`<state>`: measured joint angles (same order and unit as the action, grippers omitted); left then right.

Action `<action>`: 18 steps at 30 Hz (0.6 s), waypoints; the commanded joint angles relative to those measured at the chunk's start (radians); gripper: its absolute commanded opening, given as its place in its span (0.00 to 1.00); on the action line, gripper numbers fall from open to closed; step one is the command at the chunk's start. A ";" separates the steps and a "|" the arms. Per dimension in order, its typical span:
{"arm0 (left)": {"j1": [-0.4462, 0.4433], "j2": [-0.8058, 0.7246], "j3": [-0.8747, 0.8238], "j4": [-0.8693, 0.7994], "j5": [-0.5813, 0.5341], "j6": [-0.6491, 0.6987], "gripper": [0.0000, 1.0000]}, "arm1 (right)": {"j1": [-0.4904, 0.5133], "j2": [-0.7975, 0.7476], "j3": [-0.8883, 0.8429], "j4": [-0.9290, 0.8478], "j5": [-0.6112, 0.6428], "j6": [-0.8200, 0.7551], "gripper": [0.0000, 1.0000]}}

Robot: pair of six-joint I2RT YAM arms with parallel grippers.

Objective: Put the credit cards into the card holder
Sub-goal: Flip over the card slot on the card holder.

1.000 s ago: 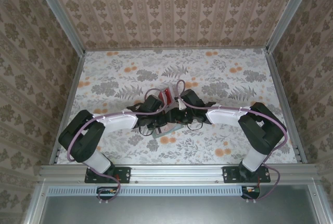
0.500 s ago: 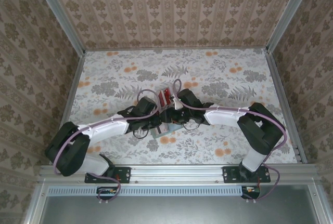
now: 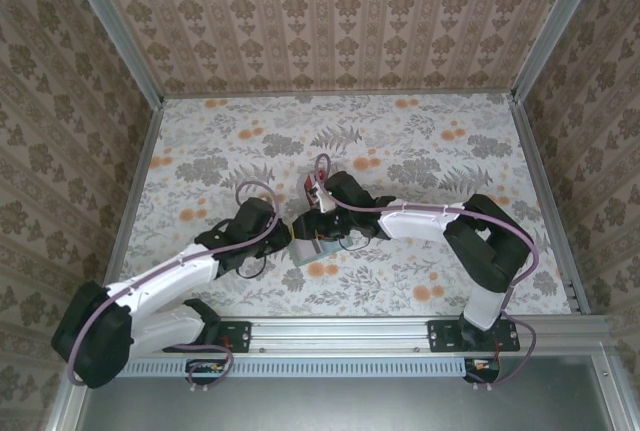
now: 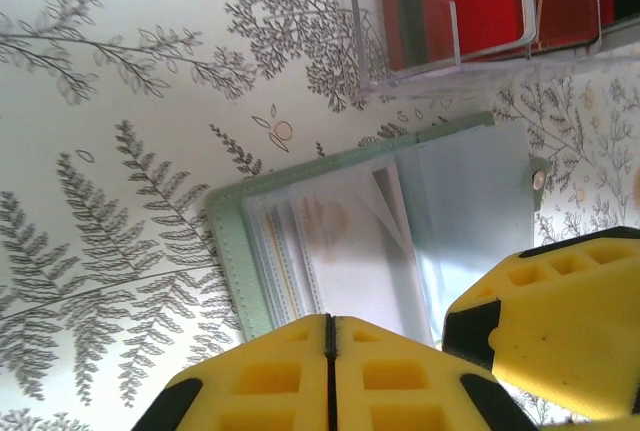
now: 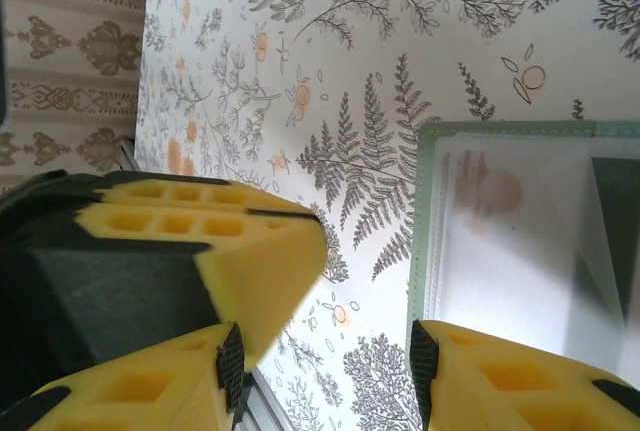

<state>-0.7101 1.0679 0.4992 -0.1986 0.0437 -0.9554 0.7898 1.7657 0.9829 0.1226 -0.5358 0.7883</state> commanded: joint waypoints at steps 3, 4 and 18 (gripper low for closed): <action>0.040 -0.029 -0.019 -0.035 -0.015 -0.008 0.12 | -0.028 -0.036 0.044 -0.153 0.090 -0.091 0.50; 0.053 -0.028 -0.018 -0.033 -0.009 0.000 0.14 | -0.038 -0.045 0.061 -0.202 0.129 -0.122 0.50; 0.205 0.102 0.117 -0.035 0.109 0.128 0.22 | -0.136 0.095 0.396 -0.511 0.320 -0.353 0.50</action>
<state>-0.5213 1.1450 0.5671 -0.2176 0.1196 -0.8845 0.6521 1.8420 1.3201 -0.2783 -0.2893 0.5026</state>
